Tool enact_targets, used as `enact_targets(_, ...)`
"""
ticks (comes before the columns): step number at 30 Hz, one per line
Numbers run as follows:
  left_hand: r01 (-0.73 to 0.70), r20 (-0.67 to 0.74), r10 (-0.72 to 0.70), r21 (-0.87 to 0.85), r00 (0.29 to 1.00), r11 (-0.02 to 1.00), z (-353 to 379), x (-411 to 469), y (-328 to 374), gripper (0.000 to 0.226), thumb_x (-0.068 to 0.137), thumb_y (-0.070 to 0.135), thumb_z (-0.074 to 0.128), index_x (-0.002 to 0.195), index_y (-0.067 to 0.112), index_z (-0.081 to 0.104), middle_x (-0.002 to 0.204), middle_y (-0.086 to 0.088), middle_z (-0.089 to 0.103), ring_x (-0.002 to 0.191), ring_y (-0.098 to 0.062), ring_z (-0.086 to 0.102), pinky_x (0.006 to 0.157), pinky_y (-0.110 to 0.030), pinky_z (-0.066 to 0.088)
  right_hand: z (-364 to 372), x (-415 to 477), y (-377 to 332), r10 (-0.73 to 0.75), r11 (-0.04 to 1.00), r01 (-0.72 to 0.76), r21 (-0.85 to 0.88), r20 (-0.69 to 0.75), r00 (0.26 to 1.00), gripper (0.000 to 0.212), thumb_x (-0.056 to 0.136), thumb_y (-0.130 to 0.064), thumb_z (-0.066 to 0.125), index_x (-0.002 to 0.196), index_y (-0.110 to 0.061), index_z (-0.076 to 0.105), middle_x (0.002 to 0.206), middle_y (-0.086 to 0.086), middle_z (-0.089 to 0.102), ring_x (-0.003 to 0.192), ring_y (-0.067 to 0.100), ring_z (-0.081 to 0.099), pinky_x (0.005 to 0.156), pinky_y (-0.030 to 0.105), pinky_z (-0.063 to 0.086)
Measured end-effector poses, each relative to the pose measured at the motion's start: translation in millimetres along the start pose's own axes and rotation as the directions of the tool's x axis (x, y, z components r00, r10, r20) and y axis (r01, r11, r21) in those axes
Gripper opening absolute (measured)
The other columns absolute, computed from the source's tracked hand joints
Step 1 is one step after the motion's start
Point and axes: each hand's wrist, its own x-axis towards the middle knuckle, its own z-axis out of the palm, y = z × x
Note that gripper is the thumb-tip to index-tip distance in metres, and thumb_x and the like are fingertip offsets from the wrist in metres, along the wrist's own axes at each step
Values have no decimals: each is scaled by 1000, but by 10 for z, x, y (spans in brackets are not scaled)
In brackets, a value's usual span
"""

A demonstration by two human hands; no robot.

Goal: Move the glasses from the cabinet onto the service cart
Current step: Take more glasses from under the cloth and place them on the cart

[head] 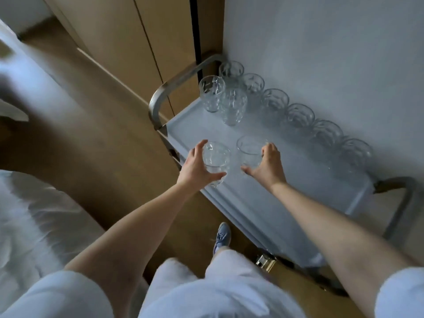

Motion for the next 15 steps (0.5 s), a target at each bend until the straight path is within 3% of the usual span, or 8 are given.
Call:
enact_targets(8, -32, 158, 14, 112, 987, 993, -45, 1021, -54, 127, 63, 44, 85, 152, 25, -2, 152, -2, 28, 137, -26, 33, 109, -44, 32, 301, 540, 136, 150, 988, -152, 14, 110, 983, 76, 61, -35, 87, 113, 1, 45, 145, 23, 31, 132, 33, 37, 101, 33, 37)
enact_targets(12, -141, 278, 99, 135, 955, 981, -64, 1390, -134, 124, 63, 44, 85, 152, 23, 1, 151, -3, 30, 135, -28, 34, 109, -44, 31, 372, 530, 112, 265, 964, -265, 1, 16, 964, 90, 65, -39, 84, 128, 9, 40, 153, 22, 19, 137, 30, 33, 104, 32, 34)
enact_targets(15, -250, 353, 190, 134, 916, 959, -96, 1541, -116, 122, 64, 41, 85, 152, 23, 3, 152, -4, 29, 136, -29, 34, 107, -44, 33, 505, 448, 27, 297, 955, -295, 34, -97, 950, 96, 67, -40, 82, 135, 8, 34, 151, 26, 23, 126, 36, 45, 93, 42, 49)
